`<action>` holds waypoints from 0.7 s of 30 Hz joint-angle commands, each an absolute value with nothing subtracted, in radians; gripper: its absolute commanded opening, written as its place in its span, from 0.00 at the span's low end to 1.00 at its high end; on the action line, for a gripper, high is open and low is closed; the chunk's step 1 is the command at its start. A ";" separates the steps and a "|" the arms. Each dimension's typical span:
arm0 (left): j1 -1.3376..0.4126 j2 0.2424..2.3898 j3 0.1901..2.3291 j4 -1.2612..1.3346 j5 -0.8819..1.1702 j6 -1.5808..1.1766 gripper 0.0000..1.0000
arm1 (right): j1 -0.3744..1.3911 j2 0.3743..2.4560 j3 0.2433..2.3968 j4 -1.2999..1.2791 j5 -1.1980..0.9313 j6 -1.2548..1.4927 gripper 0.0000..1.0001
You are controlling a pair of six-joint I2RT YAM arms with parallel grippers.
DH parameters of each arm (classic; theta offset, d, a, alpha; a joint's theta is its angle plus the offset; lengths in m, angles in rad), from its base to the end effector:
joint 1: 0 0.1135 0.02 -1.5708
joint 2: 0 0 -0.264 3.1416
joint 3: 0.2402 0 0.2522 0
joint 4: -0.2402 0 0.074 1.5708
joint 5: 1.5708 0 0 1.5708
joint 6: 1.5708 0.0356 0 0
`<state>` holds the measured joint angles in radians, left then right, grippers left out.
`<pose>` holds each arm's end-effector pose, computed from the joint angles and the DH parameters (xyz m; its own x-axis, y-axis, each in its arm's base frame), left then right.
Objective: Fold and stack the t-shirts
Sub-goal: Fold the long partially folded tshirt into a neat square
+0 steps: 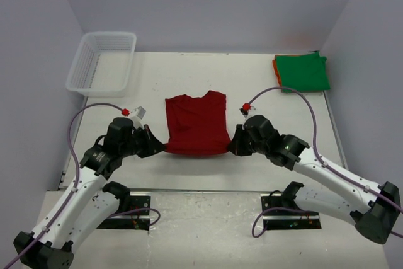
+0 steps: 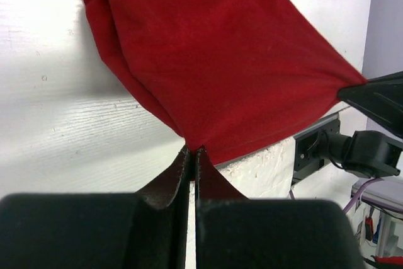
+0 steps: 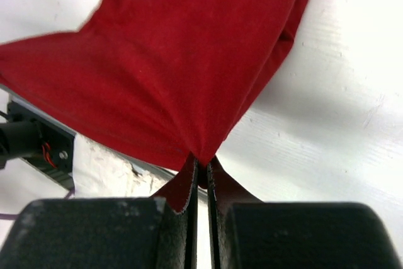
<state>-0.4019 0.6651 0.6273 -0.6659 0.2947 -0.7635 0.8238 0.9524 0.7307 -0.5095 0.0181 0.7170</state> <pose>0.1264 -0.0650 0.2572 -0.8299 -0.3662 -0.4209 0.0059 0.7486 -0.6630 0.1368 0.1468 0.2601 -0.8181 0.0836 -0.5690 -0.2479 0.8415 0.4800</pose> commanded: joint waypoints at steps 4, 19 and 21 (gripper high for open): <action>-0.397 0.747 0.722 -0.652 0.151 -0.689 0.00 | 0.819 1.043 0.926 -0.600 0.144 0.643 0.00; -0.377 1.155 0.965 -0.540 0.006 -0.549 0.00 | 0.654 1.327 1.114 -0.600 0.109 0.529 0.00; -0.376 1.189 0.988 -0.512 0.008 -0.549 0.00 | 0.627 1.363 1.141 -0.601 0.097 0.514 0.00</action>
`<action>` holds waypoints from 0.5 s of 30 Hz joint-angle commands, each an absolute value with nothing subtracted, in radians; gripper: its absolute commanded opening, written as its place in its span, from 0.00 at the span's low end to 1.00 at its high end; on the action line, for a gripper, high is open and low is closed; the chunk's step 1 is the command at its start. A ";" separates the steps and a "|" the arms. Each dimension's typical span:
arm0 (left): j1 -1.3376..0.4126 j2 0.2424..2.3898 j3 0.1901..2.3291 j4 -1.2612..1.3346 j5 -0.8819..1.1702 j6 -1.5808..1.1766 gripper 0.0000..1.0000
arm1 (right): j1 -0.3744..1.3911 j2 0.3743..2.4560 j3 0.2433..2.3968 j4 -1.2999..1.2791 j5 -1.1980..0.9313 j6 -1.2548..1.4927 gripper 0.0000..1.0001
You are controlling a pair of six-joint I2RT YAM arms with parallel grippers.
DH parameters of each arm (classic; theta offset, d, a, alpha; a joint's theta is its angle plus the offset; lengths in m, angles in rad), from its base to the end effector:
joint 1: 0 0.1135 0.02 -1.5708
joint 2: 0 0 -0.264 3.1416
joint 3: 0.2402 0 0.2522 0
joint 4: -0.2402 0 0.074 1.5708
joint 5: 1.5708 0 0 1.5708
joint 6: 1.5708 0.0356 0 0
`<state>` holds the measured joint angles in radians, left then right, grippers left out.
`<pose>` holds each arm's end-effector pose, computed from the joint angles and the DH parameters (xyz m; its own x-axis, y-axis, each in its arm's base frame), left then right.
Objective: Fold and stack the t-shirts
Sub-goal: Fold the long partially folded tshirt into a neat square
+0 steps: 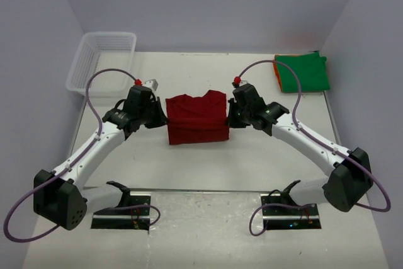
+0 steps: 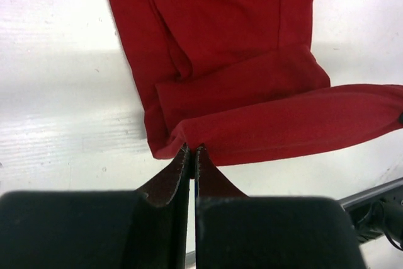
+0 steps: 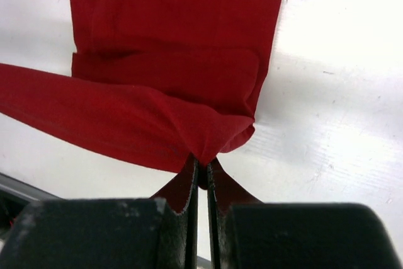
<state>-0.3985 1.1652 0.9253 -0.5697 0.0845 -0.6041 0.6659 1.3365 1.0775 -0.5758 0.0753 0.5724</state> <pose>0.2233 -0.0973 0.2769 -0.7993 -0.2776 -0.5330 -0.0166 0.8968 -0.4421 0.2253 0.1736 0.2844 -0.8021 0.0568 -0.5945 -0.1687 0.9334 0.3168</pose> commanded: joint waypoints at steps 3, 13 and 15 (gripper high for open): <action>-0.374 1.236 1.031 -0.506 0.006 -0.548 0.00 | 0.601 1.402 1.181 -0.601 0.077 0.493 0.00; -0.344 1.354 1.175 -0.520 -0.021 -0.520 0.00 | 0.552 1.555 1.344 -0.610 0.038 0.457 0.00; -0.336 1.364 1.198 -0.522 -0.021 -0.514 0.00 | 0.545 1.575 1.383 -0.617 0.022 0.451 0.00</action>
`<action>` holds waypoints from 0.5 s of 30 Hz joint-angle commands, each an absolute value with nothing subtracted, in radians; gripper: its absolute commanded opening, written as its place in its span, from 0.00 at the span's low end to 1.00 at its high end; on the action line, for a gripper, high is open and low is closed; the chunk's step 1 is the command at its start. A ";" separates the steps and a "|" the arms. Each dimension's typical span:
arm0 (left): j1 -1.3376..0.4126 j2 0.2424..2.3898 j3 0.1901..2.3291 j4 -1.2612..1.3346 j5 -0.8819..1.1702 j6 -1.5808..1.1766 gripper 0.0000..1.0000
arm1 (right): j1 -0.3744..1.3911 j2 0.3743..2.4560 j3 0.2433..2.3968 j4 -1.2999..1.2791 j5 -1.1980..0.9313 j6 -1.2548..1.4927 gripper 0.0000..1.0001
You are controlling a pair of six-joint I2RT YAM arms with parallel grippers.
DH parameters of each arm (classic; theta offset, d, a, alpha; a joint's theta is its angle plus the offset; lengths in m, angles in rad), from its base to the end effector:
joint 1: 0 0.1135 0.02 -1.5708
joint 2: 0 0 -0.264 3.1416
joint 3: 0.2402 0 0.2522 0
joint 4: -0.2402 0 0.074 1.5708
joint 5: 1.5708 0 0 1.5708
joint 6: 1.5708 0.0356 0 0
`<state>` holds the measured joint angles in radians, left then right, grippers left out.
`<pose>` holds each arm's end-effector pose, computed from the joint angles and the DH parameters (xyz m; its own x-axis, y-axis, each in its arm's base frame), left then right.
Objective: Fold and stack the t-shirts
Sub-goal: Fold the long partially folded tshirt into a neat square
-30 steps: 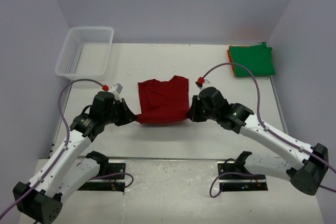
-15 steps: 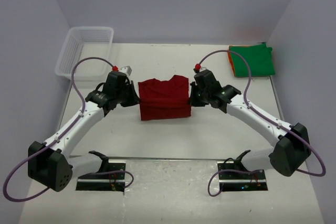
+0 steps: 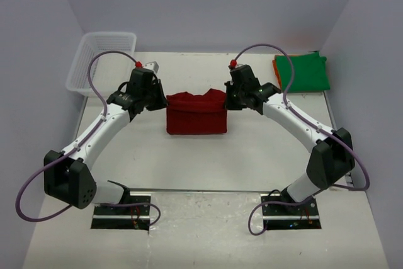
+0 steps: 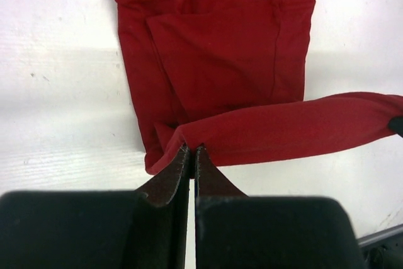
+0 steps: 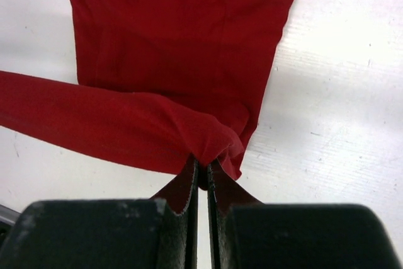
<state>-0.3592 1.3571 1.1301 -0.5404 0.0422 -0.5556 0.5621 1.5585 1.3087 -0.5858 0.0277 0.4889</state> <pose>0.2757 -0.1051 0.2988 -0.7524 -0.2804 -0.5960 -0.0203 0.9143 -0.4045 0.2903 0.1817 0.2938 -0.7969 0.0529 -0.6018 -0.1617 0.9411 0.2969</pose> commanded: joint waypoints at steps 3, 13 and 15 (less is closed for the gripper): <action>-0.319 1.387 1.213 -0.520 -0.021 -0.506 0.00 | 0.534 1.629 1.446 -0.643 0.015 0.440 0.00; -0.276 1.586 1.328 -0.512 -0.006 -0.495 0.00 | 0.476 1.790 1.604 -0.679 -0.026 0.416 0.00; -0.275 1.633 1.376 -0.514 0.027 -0.503 0.00 | 0.466 1.830 1.634 -0.690 -0.025 0.413 0.00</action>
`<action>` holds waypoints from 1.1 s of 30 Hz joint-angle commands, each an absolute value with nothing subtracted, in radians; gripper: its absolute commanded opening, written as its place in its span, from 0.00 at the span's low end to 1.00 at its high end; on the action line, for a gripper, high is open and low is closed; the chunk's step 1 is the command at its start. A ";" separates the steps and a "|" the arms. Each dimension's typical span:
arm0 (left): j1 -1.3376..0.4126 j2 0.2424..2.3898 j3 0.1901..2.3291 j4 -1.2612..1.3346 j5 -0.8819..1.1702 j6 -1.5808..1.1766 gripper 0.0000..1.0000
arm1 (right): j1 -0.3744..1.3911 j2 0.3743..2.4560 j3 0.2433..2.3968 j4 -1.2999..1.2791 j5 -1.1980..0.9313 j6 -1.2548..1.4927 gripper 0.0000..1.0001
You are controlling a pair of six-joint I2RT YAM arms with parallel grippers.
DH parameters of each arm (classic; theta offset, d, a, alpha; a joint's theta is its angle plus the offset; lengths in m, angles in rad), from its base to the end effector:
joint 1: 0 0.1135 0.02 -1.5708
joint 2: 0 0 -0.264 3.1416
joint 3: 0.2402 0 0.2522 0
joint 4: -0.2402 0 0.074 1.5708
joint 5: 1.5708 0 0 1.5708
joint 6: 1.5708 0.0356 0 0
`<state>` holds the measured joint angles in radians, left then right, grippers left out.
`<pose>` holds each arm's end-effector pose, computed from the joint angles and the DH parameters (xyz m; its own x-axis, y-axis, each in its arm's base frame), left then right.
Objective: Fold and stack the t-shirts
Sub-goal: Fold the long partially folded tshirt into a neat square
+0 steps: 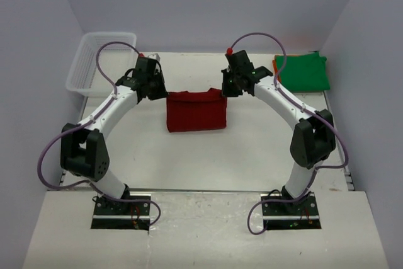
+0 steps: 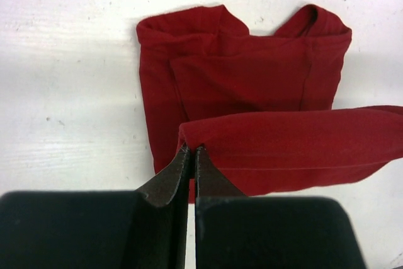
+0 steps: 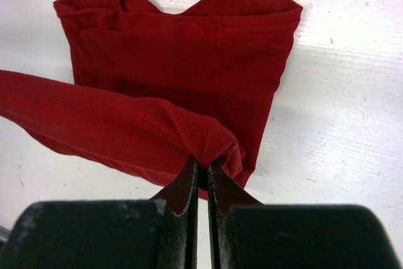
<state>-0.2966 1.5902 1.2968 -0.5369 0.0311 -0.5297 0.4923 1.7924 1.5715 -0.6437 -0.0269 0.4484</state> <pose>0.3353 -0.1036 0.2832 -0.7669 -0.2937 -0.5706 -0.0873 0.9286 -0.3607 0.3532 0.1905 0.2925 -0.8157 0.0543 -0.5759 -0.1490 0.9423 0.2998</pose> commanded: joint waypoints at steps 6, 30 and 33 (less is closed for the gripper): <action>-0.273 1.738 1.457 -0.499 0.043 -0.525 0.00 | 0.437 1.899 1.669 -0.695 -0.046 0.413 0.00; -0.273 1.936 1.583 -0.489 0.043 -0.528 0.00 | 0.365 2.246 1.977 -0.790 -0.201 0.345 0.00; -0.273 1.943 1.585 -0.485 0.035 -0.525 0.00 | 0.361 2.264 2.005 -0.796 -0.213 0.339 0.00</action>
<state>-0.2878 1.9388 1.5410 -0.5175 0.0544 -0.5308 0.3733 2.2593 1.9450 -0.7624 -0.1787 0.3756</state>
